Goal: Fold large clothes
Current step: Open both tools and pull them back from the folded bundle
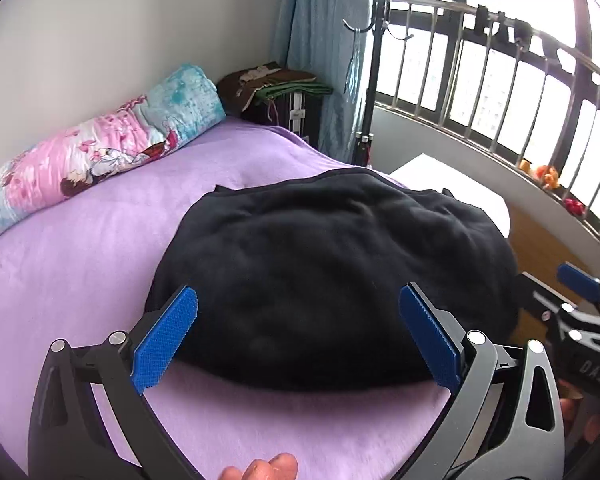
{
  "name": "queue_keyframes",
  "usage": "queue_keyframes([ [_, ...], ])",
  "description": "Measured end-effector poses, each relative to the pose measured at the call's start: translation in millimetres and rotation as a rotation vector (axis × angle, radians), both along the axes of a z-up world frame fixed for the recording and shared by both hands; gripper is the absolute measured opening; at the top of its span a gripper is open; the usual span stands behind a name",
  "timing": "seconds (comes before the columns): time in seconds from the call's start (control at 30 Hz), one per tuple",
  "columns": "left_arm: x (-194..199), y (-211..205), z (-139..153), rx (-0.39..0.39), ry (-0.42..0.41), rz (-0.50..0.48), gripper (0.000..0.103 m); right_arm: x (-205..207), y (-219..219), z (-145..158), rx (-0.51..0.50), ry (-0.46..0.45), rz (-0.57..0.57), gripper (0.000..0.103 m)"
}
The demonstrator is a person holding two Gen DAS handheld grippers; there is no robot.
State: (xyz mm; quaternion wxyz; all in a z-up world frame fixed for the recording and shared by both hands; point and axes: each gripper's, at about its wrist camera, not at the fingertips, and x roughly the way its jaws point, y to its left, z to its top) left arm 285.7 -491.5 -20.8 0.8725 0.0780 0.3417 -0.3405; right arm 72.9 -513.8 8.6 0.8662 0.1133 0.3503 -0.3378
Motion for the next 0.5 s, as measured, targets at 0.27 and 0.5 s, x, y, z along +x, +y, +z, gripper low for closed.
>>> queue_keyframes([
  [0.27,-82.4,87.8,26.2,0.038,0.014,0.019,0.097,-69.2,97.2,17.5,-0.028,0.054,-0.014,0.097],
  [0.5,-134.9,161.1,34.6,0.019,0.011,-0.021,0.097,-121.8,169.6,24.9,-0.013,0.075,0.026,0.097],
])
